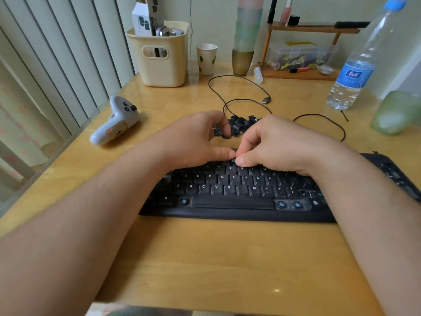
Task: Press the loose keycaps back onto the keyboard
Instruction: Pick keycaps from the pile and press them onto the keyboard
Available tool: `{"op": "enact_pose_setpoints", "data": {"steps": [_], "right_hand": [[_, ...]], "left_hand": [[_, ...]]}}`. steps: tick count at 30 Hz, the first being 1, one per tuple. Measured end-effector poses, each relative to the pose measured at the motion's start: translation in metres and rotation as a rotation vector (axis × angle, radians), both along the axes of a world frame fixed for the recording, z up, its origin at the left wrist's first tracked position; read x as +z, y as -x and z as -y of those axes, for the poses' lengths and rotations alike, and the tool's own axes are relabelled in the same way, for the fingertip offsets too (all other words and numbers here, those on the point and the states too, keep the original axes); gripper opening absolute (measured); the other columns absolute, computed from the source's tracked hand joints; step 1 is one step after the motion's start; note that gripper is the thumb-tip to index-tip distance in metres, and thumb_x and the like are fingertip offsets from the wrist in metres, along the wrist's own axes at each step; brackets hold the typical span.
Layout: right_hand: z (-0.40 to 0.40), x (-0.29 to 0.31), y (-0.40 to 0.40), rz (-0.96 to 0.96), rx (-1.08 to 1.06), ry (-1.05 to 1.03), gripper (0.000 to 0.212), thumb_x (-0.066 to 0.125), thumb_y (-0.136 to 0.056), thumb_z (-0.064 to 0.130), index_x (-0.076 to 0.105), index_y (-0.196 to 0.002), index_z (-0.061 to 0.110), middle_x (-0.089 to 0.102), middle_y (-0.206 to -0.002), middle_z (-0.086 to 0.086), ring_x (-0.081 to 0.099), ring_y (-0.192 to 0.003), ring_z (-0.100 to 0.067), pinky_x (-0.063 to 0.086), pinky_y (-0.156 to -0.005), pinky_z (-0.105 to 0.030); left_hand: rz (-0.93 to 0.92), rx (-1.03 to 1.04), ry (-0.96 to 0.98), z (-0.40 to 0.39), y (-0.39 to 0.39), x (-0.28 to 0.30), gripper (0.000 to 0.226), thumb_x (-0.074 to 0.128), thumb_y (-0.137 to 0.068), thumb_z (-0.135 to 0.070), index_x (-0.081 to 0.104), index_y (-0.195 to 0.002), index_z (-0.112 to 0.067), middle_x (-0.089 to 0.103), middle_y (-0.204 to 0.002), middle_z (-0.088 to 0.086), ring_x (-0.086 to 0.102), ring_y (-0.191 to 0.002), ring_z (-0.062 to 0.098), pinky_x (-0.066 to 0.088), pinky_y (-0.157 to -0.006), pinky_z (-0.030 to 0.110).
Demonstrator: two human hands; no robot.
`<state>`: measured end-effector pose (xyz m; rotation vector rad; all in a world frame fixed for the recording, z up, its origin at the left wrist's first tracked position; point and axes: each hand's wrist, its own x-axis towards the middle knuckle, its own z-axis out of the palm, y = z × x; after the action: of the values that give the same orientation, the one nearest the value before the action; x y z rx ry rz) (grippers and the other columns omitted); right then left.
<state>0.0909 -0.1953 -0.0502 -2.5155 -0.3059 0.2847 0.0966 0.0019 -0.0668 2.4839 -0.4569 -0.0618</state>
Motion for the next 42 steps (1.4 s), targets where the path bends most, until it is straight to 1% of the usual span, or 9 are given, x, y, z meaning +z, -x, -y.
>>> {"op": "enact_pose_setpoints", "data": {"steps": [5,9,13,18,23,31,36,39,42], "right_hand": [[0.001,-0.003,-0.001,0.01,0.018,-0.002,0.012,0.085,-0.084,0.027,0.079,-0.074,0.031,0.06,-0.053,0.025,0.056,-0.063,-0.005,0.04,-0.06,-0.026],[0.002,-0.006,-0.001,0.013,0.013,-0.041,0.013,0.09,-0.078,0.026,0.078,-0.074,0.029,0.059,-0.05,0.023,0.057,-0.062,-0.008,0.043,-0.063,-0.027],[-0.001,-0.007,0.002,0.027,-0.028,-0.062,0.015,0.092,-0.075,0.023,0.077,-0.073,0.026,0.062,-0.058,0.014,0.058,-0.063,-0.01,0.042,-0.062,-0.027],[-0.005,-0.003,0.003,0.009,-0.068,-0.031,0.015,0.092,-0.073,0.021,0.078,-0.071,0.025,0.068,-0.07,0.009,0.062,-0.073,-0.011,0.04,-0.062,-0.027],[-0.007,-0.001,0.001,-0.041,-0.094,-0.06,0.018,0.088,-0.077,0.018,0.079,-0.071,0.033,0.074,-0.082,0.006,0.065,-0.087,-0.014,0.045,-0.071,-0.03],[-0.015,0.0,0.001,0.001,-0.102,0.002,0.015,0.084,-0.078,0.015,0.079,-0.069,0.026,0.074,-0.084,0.005,0.065,-0.088,-0.016,0.048,-0.07,-0.027],[-0.001,0.001,-0.003,0.073,-0.137,-0.152,0.012,0.085,-0.079,0.02,0.078,-0.071,0.026,0.073,-0.077,0.01,0.066,-0.085,-0.014,0.05,-0.074,-0.033],[-0.003,-0.003,0.001,0.07,-0.076,-0.088,0.015,0.089,-0.076,0.031,0.076,-0.073,0.025,0.064,-0.056,0.021,0.061,-0.063,-0.003,0.044,-0.059,-0.026],[-0.002,-0.004,0.002,0.167,-0.037,-0.028,0.013,0.084,-0.08,0.032,0.074,-0.075,0.027,0.055,-0.049,0.025,0.051,-0.046,0.004,0.036,-0.047,-0.017]], "left_hand": [[-0.007,0.012,0.029,0.001,0.001,0.001,0.036,0.081,-0.079,-0.053,0.059,-0.104,-0.039,0.051,-0.078,-0.006,0.045,-0.066,0.011,0.036,-0.06,0.03],[-0.054,0.024,0.054,-0.001,0.002,0.003,0.037,0.083,-0.079,-0.053,0.059,-0.104,-0.041,0.05,-0.082,-0.009,0.045,-0.065,0.008,0.035,-0.059,0.024],[-0.05,0.031,0.036,0.0,0.005,0.004,0.038,0.085,-0.078,-0.051,0.06,-0.105,-0.04,0.05,-0.082,-0.009,0.046,-0.063,0.006,0.032,-0.049,0.012],[-0.097,0.082,0.076,0.005,0.005,0.005,0.039,0.088,-0.074,-0.048,0.061,-0.101,-0.041,0.052,-0.087,-0.008,0.049,-0.067,0.009,0.037,-0.06,0.026],[-0.125,0.146,0.053,0.008,0.008,0.008,0.043,0.09,-0.071,-0.049,0.06,-0.1,-0.042,0.055,-0.091,-0.009,0.054,-0.072,0.009,0.036,-0.062,0.027],[-0.1,0.154,0.044,0.011,0.01,0.006,0.04,0.088,-0.075,-0.044,0.059,-0.103,-0.041,0.055,-0.087,-0.009,0.052,-0.069,0.01,0.038,-0.059,0.028],[-0.146,0.135,0.363,0.003,0.003,0.008,0.03,0.06,-0.094,-0.003,0.058,-0.107,-0.03,0.058,-0.089,0.0,0.049,-0.072,0.016,0.042,-0.063,0.03],[-0.196,0.128,0.508,0.001,0.001,0.01,0.046,0.039,-0.09,0.018,0.058,-0.102,-0.022,0.066,-0.092,0.001,0.051,-0.075,0.015,0.042,-0.064,0.027],[-0.312,0.099,0.725,-0.001,0.003,0.01,0.053,0.03,-0.09,0.026,0.058,-0.111,-0.013,0.071,-0.101,0.012,0.062,-0.087,0.017,0.053,-0.069,0.023]]}}
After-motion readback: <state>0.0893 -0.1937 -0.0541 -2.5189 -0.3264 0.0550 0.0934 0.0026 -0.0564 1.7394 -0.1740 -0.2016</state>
